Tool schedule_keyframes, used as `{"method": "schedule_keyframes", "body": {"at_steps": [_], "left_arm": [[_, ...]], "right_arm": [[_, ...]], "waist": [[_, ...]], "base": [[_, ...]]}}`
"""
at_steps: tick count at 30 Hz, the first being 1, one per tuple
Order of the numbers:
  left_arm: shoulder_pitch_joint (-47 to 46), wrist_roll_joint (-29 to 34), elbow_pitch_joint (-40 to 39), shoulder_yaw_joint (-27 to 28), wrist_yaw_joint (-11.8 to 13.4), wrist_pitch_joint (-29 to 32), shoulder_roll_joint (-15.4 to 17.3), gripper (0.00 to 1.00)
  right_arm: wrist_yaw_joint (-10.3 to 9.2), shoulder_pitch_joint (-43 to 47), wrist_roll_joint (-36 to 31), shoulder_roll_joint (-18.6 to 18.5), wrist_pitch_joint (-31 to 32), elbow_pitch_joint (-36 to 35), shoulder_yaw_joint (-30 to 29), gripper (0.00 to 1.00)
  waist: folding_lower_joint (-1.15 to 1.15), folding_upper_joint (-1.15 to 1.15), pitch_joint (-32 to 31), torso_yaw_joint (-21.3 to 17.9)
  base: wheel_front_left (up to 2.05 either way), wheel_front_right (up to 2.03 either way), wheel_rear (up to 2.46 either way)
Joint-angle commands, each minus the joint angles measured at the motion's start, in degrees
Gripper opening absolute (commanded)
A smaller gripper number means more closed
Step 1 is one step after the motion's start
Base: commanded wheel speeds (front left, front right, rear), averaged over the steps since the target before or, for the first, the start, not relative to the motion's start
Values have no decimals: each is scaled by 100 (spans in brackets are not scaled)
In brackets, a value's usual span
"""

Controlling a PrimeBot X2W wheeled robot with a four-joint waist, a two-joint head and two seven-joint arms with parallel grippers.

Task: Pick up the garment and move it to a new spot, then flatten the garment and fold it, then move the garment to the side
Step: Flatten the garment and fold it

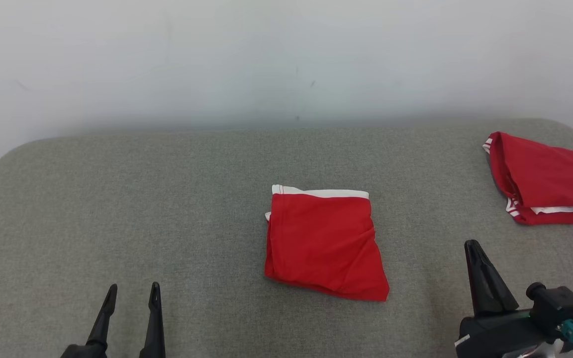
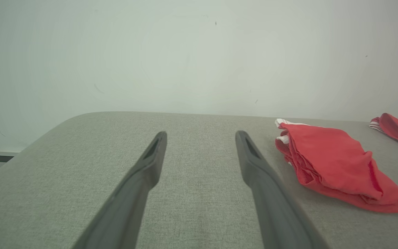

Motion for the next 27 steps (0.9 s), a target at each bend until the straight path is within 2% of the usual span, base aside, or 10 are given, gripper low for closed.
{"method": "schedule_keyframes", "body": {"at_steps": [1, 2, 3, 4, 5, 16, 27], "left_arm": [[115, 58, -59, 22, 2, -18, 12, 100], [157, 78, -86, 28, 0, -18, 12, 100], [190, 95, -105, 34, -1, -17, 12, 100], [217, 106, -128, 53, -1, -17, 16, 100], [242, 102, -151, 70, -1, -17, 17, 100], [474, 105, -376, 144, 35, -17, 4, 100], [561, 185, -395, 227, 31, -17, 60, 100]], "right_arm": [[0, 129, -24, -23, 2, -56, -24, 5], [0, 203, -34, -33, 2, -72, -33, 15], [0, 249, -56, -41, 2, -112, -61, 45], [0, 293, -71, -33, 1, -161, -95, 96], [0, 361, -68, -6, 2, -180, -124, 100], [0, 930, -255, 268, 2, -403, -386, 100], [0, 1006, -330, 368, 33, -365, -392, 100]], "waist": [[1, 0, -66, -65], [1, 0, -79, -68], [1, 0, -91, -67], [1, 0, -104, -64], [1, 0, -116, -61], [1, 0, -212, -27], [1, 0, -205, -3]], "base": [[0, 0, 0], [0, 0, 0], [0, 0, 0], [0, 0, 0], [0, 0, 0], [0, 0, 0], [0, 0, 0]]}}
